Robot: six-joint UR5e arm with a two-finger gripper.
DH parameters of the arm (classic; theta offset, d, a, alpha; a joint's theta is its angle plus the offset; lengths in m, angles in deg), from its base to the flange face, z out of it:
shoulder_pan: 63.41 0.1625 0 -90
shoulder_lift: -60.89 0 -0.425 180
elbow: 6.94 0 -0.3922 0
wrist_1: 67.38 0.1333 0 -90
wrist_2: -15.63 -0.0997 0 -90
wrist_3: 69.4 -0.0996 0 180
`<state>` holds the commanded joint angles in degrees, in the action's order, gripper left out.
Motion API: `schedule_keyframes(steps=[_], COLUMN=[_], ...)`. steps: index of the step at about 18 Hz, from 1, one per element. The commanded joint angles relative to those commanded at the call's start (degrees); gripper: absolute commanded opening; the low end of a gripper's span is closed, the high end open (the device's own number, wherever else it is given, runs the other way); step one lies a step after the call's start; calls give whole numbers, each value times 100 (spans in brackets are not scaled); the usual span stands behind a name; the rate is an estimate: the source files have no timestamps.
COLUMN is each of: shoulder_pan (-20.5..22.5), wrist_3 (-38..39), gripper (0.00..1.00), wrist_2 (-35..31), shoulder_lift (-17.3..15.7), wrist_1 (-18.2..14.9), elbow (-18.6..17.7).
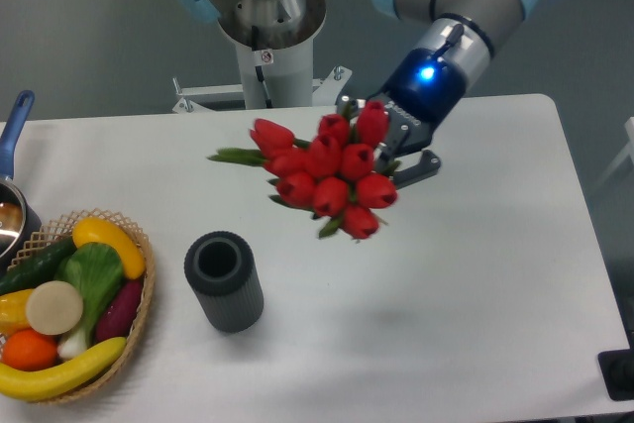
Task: Insert the flowers into the vase
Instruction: 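Carry the red tulip bunch toward the dark grey vase, stems down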
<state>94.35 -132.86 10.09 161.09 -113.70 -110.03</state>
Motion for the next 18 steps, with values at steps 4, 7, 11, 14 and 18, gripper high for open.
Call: schedule_keyframes(steps=[4,7,11,14,18], shoulder_pan=[-141,-237,-387,-527,-685], wrist_3=[-193,-193,-202,-211,-298], gripper=[28,28,28,28,28], wrist_2=[421,580,712,739,739], shoulder_lift=[-44,-62,-158,-176,-80], wrist_1=[0,0,0,0,0], elbow=[-159,-185,-300,-308,-282])
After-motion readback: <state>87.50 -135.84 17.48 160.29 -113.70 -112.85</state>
